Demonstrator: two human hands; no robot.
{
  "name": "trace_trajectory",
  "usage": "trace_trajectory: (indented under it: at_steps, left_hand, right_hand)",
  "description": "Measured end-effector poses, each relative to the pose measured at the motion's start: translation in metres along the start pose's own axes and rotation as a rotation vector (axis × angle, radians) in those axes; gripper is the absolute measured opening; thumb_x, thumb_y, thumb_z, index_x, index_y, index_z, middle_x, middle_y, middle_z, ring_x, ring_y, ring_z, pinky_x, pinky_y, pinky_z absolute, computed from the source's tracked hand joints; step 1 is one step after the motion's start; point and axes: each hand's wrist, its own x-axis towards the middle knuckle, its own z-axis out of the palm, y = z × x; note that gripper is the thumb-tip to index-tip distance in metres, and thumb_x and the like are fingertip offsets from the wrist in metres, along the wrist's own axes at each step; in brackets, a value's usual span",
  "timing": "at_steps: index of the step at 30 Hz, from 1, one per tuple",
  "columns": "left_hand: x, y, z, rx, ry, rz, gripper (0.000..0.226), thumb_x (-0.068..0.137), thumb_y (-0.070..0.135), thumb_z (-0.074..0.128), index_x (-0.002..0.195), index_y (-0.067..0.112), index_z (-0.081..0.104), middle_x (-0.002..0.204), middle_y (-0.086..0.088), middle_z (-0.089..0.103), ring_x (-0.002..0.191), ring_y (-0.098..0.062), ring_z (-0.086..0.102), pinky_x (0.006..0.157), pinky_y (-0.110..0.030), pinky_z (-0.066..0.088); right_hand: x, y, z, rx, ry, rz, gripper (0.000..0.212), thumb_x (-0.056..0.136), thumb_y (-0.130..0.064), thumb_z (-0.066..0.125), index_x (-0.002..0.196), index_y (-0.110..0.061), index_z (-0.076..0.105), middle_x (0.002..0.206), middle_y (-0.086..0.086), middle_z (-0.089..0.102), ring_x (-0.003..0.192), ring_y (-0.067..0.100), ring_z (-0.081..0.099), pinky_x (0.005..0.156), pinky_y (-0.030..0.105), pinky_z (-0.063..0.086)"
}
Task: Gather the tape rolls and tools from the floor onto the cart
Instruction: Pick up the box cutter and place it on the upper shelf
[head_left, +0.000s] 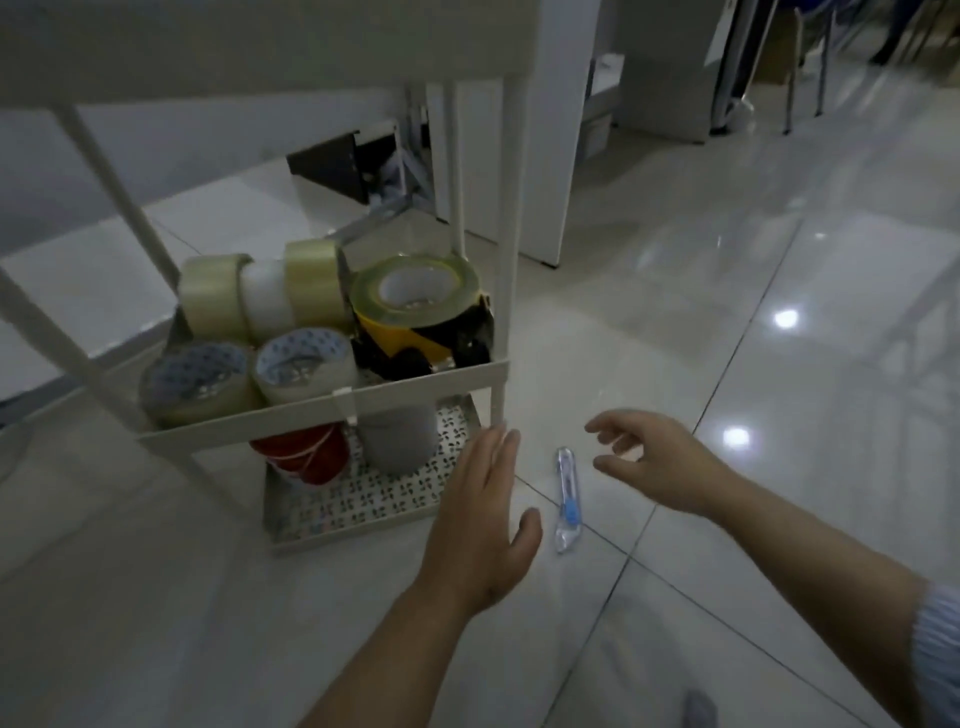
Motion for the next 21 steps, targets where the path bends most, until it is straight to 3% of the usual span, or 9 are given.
trace_trajectory:
  at_steps: [3,5,8,11,17,19,21]
  left_hand:
    - [-0.005,-0.011,0.043,-0.033,-0.132,-0.11,0.073,0.079,0.047,0.023,0.145,0.019,0.009,0.15,0.013,-0.005,0.141,-0.006,-0.007,0.111,-0.017,-0.006]
    - [-0.006,-0.017,0.07,-0.054,-0.239,-0.179,0.072,0.081,0.04,0.029,0.146,0.019,0.006,0.155,0.009,-0.006,0.143,-0.009,-0.007,0.112,-0.018,-0.003]
    - [0.002,-0.026,0.099,-0.072,-0.358,-0.249,0.067,0.09,0.032,0.037,0.146,0.015,0.004,0.157,0.002,-0.002,0.144,-0.013,-0.005,0.114,-0.021,0.0]
    - [0.016,-0.037,0.12,-0.079,-0.406,-0.298,0.066,0.093,0.023,0.042,0.146,0.013,0.004,0.157,0.0,0.004,0.144,-0.014,-0.001,0.115,-0.023,0.005]
    - [0.037,-0.051,0.144,-0.093,-0.419,-0.33,0.062,0.091,0.023,0.048,0.143,0.01,0.018,0.152,-0.004,0.021,0.141,-0.017,0.013,0.114,-0.026,0.013]
    - [0.038,-0.054,0.15,-0.105,-0.4,-0.325,0.049,0.088,0.024,0.048,0.133,0.01,0.036,0.138,-0.007,0.041,0.13,-0.02,0.031,0.112,-0.031,0.027]
    - [0.038,-0.056,0.154,-0.095,-0.416,-0.335,0.042,0.08,0.034,0.039,0.115,0.012,0.048,0.117,-0.005,0.052,0.111,-0.02,0.043,0.098,-0.04,0.041]
  right_hand:
    - [0.0,0.035,0.044,-0.01,-0.063,0.111,0.047,0.084,-0.026,0.063,0.128,-0.024,0.045,0.119,0.001,0.052,0.091,0.009,0.049,0.078,0.015,0.036]
    - [0.002,0.054,0.068,0.002,-0.106,0.149,0.054,0.084,-0.026,0.063,0.132,-0.023,0.04,0.125,0.005,0.049,0.094,0.01,0.047,0.079,0.011,0.031]
    - [0.01,0.074,0.097,0.07,-0.134,0.242,0.062,0.085,-0.027,0.062,0.138,-0.023,0.031,0.132,0.008,0.044,0.112,0.017,0.049,0.087,0.016,0.033]
    - [0.023,0.087,0.118,0.164,-0.121,0.334,0.068,0.083,-0.028,0.064,0.14,-0.023,0.026,0.131,0.01,0.043,0.116,0.022,0.048,0.089,0.022,0.036]
    - [0.043,0.093,0.145,0.209,-0.075,0.392,0.047,0.08,-0.019,0.065,0.122,-0.01,0.046,0.114,0.015,0.051,0.104,0.026,0.05,0.084,0.029,0.043]
    - [0.047,0.094,0.152,0.224,-0.036,0.41,0.036,0.079,-0.017,0.065,0.111,-0.008,0.052,0.107,0.014,0.052,0.095,0.024,0.052,0.078,0.028,0.045]
    - [0.049,0.094,0.157,0.248,-0.014,0.427,0.028,0.078,-0.014,0.066,0.103,-0.006,0.057,0.101,0.014,0.055,0.088,0.025,0.057,0.075,0.028,0.048]
